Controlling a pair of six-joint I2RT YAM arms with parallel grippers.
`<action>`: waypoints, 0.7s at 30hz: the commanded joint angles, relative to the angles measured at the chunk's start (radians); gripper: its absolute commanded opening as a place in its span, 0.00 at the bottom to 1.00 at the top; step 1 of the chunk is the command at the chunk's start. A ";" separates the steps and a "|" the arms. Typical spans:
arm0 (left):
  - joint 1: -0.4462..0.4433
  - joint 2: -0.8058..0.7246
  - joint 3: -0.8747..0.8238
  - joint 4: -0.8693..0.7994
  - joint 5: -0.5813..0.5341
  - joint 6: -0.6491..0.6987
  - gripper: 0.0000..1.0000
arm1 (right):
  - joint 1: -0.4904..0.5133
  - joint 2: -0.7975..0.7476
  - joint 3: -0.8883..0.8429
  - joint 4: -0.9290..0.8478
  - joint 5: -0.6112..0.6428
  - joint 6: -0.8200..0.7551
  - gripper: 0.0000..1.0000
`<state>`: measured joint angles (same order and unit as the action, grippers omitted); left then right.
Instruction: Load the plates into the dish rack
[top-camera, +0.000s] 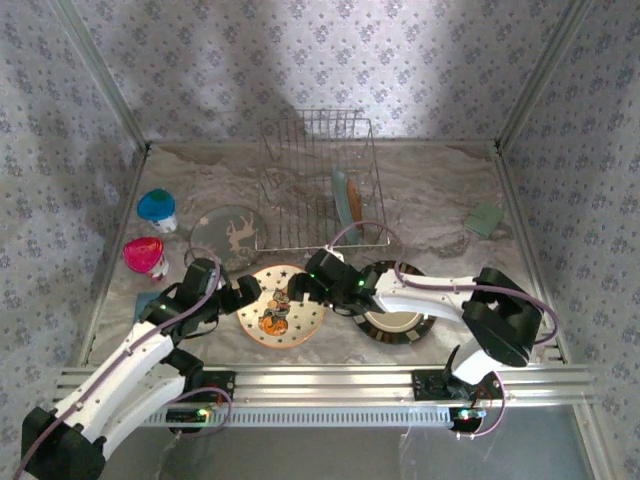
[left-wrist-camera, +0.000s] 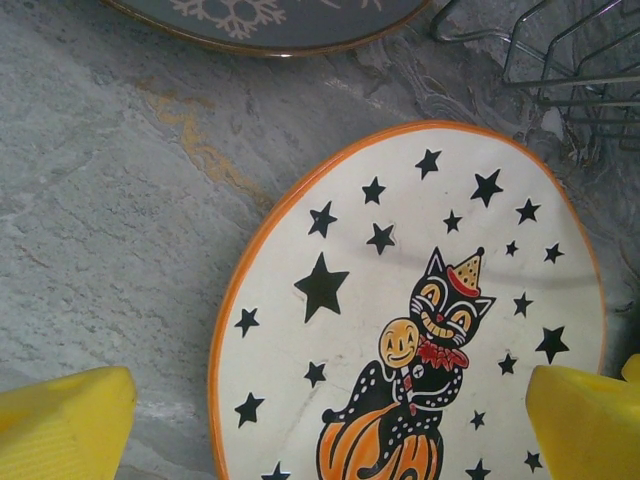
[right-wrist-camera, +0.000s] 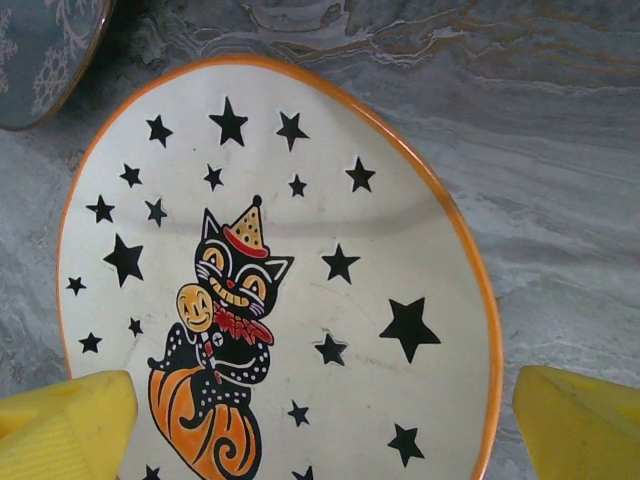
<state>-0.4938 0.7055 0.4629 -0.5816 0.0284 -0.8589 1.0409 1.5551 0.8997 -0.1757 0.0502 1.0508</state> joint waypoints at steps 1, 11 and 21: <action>-0.006 -0.029 0.042 0.003 -0.017 -0.019 0.99 | 0.006 -0.042 -0.036 -0.024 0.039 0.033 0.98; -0.005 0.003 0.057 0.028 -0.008 -0.011 0.99 | -0.012 -0.042 -0.105 0.084 -0.031 0.038 0.96; -0.007 0.065 0.038 0.097 0.012 -0.011 0.99 | -0.030 -0.048 -0.152 0.164 -0.068 0.046 0.94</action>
<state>-0.4942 0.7650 0.4820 -0.5190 0.0364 -0.8734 1.0199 1.5253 0.7628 -0.0410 -0.0040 1.0824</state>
